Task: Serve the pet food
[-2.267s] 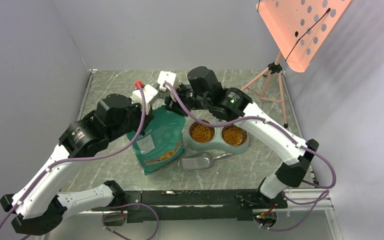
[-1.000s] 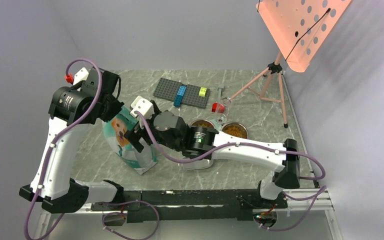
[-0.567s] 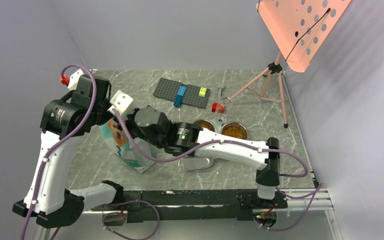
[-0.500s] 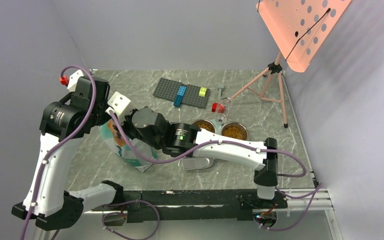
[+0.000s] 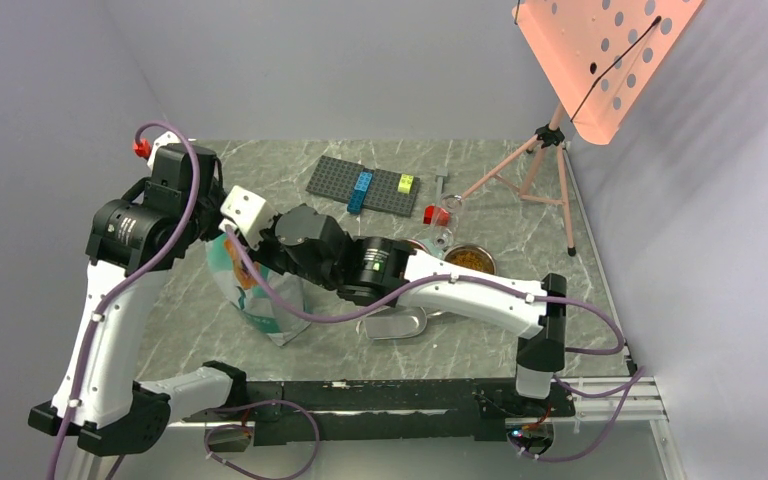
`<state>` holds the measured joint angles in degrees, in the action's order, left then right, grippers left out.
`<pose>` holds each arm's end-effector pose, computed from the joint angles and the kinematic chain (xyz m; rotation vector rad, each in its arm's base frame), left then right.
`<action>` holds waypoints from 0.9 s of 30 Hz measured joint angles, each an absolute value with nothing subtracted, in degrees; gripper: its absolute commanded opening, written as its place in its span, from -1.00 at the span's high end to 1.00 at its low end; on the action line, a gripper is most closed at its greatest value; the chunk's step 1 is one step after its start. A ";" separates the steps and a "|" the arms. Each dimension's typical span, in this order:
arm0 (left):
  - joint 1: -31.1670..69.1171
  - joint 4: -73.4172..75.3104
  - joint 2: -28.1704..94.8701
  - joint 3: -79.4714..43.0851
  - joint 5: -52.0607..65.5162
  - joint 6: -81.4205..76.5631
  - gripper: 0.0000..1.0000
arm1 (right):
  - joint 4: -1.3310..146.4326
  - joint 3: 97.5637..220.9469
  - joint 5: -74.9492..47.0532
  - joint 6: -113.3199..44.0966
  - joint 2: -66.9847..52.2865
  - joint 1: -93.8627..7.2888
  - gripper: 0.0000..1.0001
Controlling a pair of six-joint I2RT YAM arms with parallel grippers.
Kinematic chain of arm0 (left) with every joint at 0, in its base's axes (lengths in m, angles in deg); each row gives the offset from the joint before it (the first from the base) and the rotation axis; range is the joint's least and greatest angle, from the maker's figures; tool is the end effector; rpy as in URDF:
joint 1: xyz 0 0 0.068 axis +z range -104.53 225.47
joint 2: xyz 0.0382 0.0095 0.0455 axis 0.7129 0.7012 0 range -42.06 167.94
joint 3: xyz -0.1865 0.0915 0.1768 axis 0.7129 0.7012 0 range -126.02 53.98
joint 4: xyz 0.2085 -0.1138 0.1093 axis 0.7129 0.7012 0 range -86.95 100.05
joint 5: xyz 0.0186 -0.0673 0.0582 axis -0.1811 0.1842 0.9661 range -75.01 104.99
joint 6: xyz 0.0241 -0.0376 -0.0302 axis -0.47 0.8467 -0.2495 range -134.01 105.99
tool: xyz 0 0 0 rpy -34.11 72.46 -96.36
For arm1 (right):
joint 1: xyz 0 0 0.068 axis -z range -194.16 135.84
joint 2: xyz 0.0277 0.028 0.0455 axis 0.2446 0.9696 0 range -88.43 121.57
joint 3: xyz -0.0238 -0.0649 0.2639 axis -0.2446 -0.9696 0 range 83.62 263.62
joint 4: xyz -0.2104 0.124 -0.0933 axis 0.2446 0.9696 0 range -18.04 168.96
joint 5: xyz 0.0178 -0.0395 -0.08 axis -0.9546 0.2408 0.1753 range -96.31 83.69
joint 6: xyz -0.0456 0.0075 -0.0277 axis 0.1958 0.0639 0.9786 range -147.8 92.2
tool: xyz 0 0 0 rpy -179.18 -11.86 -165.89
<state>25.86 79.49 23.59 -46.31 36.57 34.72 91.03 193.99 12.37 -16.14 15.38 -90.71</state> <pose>0.1537 -0.0408 0.4712 -0.7476 2.1196 -0.2096 0.1098 0.4105 0.4341 -1.0775 1.4516 0.5228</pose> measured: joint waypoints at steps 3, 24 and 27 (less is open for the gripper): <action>25.92 78.93 24.05 -46.66 34.26 35.22 1.00 | 93.36 193.44 10.47 -15.48 13.98 -89.99 1.00; 30.14 58.99 23.98 -48.09 44.48 32.08 0.54 | 101.23 191.67 3.82 -15.20 9.94 -88.62 1.00; 30.14 58.27 23.63 -48.28 46.63 30.24 -0.24 | 101.91 191.71 3.01 -15.24 9.70 -88.16 1.00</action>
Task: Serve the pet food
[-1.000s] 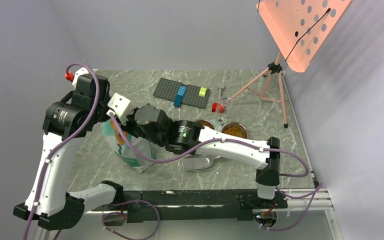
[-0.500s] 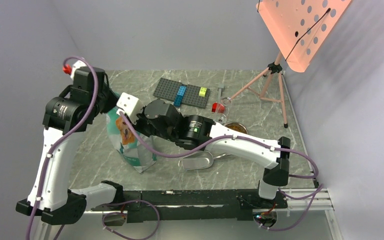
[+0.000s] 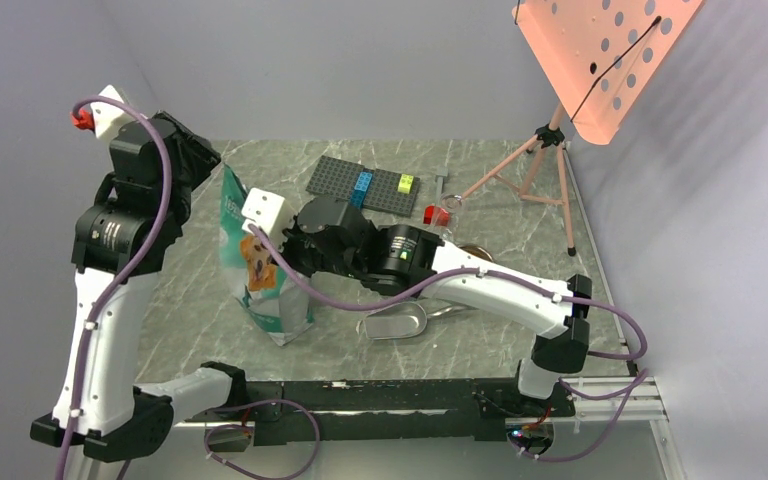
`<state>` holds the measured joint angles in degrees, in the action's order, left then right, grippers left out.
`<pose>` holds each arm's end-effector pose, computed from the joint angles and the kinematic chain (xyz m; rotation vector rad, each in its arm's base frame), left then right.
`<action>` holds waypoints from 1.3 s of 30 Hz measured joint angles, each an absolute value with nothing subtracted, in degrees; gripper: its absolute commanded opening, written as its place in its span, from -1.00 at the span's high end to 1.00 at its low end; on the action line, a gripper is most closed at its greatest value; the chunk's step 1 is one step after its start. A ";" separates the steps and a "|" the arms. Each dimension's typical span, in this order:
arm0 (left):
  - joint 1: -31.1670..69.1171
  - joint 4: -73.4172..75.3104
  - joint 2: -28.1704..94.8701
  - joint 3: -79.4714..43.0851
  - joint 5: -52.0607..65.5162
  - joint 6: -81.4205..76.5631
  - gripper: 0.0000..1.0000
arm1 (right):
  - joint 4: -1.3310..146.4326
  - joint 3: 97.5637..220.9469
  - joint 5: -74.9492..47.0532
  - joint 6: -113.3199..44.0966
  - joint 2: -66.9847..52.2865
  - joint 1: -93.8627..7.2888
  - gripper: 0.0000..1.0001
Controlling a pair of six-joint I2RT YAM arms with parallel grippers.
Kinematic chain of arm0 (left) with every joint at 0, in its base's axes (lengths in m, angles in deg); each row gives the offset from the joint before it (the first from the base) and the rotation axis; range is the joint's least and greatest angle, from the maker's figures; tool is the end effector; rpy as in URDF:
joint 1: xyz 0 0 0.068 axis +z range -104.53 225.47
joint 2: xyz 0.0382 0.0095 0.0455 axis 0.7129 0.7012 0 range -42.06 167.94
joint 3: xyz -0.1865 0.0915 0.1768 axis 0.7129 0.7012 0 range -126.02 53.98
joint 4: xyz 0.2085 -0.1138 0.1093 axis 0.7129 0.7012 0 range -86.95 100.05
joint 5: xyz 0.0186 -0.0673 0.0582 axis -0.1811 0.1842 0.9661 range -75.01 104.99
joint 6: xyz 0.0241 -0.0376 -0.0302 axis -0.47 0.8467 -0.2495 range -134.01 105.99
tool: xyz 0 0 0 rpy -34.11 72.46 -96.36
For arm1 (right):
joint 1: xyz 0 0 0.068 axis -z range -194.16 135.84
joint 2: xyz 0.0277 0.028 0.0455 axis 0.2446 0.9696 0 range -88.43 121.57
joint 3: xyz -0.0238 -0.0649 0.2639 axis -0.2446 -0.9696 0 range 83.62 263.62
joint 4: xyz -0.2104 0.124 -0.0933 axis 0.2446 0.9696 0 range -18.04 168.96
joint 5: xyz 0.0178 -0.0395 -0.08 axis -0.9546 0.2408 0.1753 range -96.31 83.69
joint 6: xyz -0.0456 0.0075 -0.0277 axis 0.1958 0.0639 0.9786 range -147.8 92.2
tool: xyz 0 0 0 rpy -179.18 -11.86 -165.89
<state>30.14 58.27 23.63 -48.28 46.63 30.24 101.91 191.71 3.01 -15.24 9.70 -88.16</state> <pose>0.1700 -0.0272 0.5148 -0.8102 1.6646 -0.2011 0.1132 0.3741 0.4390 -1.2576 1.4981 0.5618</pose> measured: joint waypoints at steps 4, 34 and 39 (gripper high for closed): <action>30.54 54.25 19.50 -44.46 46.76 26.24 -0.40 | 104.36 192.50 0.83 -15.57 9.17 -85.71 1.00; 34.25 66.12 36.18 -53.77 14.76 32.43 -0.29 | 120.99 205.55 -14.16 -17.51 13.17 -76.81 1.00; 33.88 70.23 39.11 -56.46 16.09 31.99 -0.15 | 121.04 205.55 -13.44 -16.97 13.17 -77.25 1.00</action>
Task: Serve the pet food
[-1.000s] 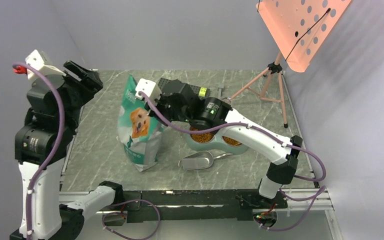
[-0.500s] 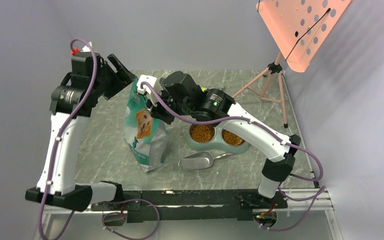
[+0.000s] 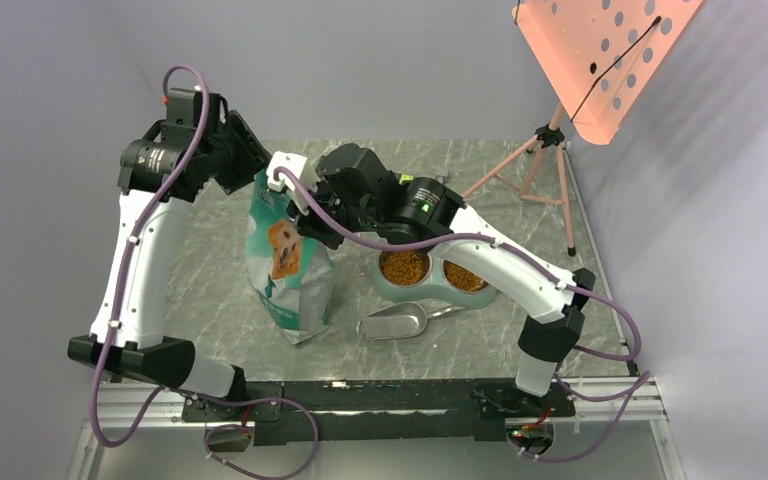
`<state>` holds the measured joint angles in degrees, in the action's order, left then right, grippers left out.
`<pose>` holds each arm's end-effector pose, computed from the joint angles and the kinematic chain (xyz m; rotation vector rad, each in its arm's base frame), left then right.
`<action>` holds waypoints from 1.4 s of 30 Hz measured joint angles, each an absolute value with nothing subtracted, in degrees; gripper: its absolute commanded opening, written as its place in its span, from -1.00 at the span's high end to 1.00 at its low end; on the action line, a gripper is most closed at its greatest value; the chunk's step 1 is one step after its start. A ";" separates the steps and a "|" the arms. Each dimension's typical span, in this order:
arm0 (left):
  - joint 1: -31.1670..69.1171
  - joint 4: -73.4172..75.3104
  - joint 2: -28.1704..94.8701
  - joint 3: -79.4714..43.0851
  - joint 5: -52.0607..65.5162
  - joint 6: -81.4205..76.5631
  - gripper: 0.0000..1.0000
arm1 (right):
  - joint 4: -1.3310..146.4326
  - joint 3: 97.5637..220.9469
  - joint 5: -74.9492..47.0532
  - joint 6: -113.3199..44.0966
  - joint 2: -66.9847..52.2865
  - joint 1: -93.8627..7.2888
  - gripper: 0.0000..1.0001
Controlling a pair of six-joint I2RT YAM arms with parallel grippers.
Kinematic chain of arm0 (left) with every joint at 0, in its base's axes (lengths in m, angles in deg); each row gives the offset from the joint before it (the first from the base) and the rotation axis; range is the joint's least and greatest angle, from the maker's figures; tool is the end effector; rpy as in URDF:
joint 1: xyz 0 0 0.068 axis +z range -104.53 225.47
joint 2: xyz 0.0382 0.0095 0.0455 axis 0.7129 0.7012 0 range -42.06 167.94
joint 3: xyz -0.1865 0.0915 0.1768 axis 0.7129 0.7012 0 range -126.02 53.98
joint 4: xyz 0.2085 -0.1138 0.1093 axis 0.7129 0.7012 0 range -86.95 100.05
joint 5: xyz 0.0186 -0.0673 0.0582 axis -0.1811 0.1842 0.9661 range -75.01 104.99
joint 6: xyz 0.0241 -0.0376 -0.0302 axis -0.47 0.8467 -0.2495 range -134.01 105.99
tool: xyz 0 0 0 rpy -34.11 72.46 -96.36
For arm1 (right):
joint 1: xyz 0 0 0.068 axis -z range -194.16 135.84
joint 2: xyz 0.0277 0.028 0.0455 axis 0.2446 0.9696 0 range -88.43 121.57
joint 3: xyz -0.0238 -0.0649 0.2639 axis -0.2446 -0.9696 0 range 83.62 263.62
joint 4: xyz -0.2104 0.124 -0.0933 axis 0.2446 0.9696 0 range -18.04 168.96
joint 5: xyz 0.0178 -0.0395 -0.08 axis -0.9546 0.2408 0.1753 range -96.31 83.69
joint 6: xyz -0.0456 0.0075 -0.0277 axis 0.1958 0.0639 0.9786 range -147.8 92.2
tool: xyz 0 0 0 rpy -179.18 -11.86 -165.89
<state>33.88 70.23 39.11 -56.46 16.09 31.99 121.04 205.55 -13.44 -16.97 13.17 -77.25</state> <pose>0.2454 -0.0496 0.4791 -0.6858 2.1792 -0.5187 0.1671 0.3390 0.4609 -1.3498 1.6627 0.6777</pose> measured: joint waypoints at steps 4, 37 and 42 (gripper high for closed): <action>32.20 71.93 41.75 -58.10 19.37 31.22 -0.10 | 122.11 207.36 -11.98 -15.74 14.29 -78.02 1.00; 34.73 89.94 27.26 -54.34 28.79 43.99 1.00 | 120.03 214.58 -10.69 -12.36 18.05 -81.21 -0.41; 36.39 89.11 25.82 -52.85 27.39 46.24 1.00 | 117.82 218.60 -10.21 -10.52 23.03 -83.74 -0.51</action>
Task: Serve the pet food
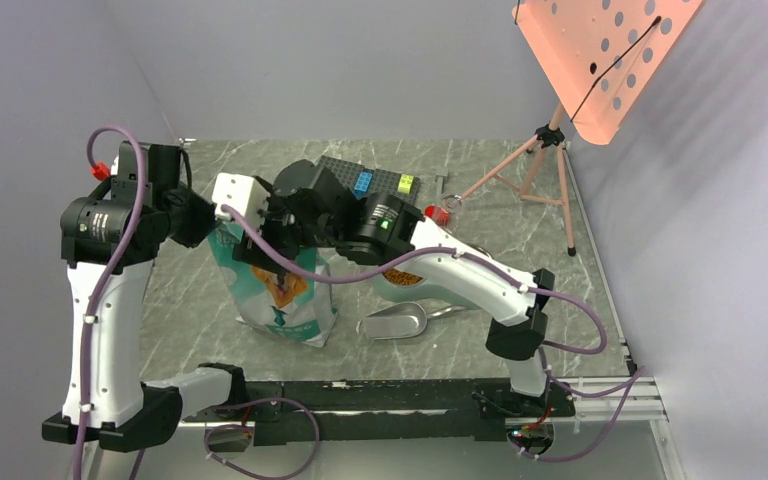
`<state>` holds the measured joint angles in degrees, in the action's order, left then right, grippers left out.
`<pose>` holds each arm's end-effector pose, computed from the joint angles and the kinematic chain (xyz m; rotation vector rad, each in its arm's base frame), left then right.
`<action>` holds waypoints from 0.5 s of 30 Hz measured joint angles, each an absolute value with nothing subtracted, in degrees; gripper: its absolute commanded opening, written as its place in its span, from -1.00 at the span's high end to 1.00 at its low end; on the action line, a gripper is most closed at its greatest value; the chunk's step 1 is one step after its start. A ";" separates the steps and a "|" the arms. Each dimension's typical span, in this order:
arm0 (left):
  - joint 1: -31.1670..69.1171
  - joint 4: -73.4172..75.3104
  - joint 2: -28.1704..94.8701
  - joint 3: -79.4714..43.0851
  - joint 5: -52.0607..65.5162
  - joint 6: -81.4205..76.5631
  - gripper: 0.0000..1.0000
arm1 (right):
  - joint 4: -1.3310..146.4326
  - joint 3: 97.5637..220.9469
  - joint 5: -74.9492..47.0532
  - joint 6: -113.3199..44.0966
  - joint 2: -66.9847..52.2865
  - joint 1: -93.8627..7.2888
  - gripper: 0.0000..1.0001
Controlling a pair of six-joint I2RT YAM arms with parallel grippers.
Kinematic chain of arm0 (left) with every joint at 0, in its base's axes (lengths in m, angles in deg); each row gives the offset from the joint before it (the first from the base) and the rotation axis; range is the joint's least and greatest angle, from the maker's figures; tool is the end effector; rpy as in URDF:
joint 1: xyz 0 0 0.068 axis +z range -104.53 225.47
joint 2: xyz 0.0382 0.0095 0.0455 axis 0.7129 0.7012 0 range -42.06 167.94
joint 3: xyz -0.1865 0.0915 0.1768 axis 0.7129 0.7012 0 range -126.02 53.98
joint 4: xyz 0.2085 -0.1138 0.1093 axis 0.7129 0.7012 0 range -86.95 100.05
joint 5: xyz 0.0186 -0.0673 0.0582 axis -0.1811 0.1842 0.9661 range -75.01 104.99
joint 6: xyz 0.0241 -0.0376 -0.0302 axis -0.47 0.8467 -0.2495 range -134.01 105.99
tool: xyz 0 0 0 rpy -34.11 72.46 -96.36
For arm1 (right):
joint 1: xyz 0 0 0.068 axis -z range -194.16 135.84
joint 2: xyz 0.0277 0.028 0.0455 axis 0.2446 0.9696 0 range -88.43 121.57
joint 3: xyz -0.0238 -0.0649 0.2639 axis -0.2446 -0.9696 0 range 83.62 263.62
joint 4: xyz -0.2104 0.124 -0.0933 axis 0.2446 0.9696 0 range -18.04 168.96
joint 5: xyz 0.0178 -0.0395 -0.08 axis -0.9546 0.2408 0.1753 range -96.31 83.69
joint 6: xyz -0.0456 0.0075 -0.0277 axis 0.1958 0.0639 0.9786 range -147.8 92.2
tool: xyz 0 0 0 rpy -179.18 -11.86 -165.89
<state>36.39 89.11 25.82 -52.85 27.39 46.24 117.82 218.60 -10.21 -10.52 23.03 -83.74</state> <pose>0.1468 -0.0157 0.4790 -1.1239 2.1115 -0.3205 0.1438 0.3932 0.4704 -1.4217 1.4349 0.6582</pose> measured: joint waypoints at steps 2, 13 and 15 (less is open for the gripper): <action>37.07 89.40 25.23 -52.61 26.89 46.74 1.00 | 117.71 218.18 -9.62 -9.69 23.77 -84.48 -0.47; 40.59 89.35 23.33 -51.21 24.46 46.61 1.00 | 113.73 217.94 2.71 -6.78 26.05 -86.65 0.44; 40.94 88.57 22.83 -50.47 23.83 46.76 1.00 | 113.41 217.48 4.35 -5.97 26.02 -87.20 1.00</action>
<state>40.94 88.57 22.83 -50.47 23.83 46.76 113.41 217.48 4.35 -5.97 26.02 -87.20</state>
